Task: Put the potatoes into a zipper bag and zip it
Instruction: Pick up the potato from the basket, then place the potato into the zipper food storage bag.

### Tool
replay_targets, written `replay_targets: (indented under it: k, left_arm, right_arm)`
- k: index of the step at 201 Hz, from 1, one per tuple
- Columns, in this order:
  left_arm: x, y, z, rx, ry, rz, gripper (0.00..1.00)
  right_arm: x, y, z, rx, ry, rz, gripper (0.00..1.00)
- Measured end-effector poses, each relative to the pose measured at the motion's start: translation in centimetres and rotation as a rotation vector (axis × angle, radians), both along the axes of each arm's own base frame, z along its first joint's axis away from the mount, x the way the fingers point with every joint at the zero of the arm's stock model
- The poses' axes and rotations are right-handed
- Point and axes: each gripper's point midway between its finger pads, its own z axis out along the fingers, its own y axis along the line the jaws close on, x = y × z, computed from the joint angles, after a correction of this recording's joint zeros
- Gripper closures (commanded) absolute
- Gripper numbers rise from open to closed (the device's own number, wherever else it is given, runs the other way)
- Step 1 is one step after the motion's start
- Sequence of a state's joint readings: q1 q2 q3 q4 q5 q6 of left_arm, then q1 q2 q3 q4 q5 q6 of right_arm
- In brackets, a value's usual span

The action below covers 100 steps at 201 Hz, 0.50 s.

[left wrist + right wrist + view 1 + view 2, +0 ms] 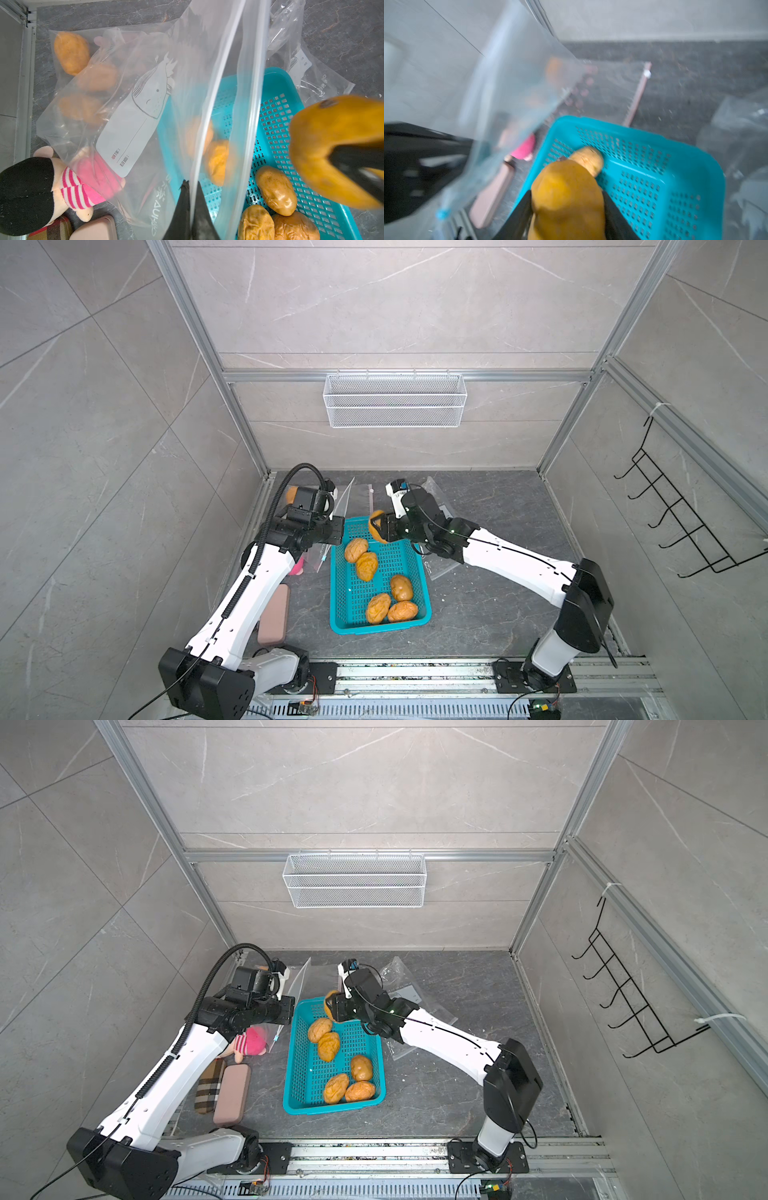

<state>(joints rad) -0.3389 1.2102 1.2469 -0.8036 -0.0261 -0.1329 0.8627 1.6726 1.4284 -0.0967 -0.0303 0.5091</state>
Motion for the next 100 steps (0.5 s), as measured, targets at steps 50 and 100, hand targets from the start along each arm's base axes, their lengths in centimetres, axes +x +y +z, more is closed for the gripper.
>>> replay_targets:
  k: [50,100]
  left_arm:
    - [-0.5,-1.2,0.1,-0.052,0.018,-0.050,1.00]
    - [-0.7,-1.9,0.1,-0.081,0.028,-0.077,1.00]
  right_arm:
    - [0.6,2.2,5.4,0.245,-0.053,0.024,0.59]
    - [1.3,4.0,4.9,0.339,0.000,0.036,0.60]
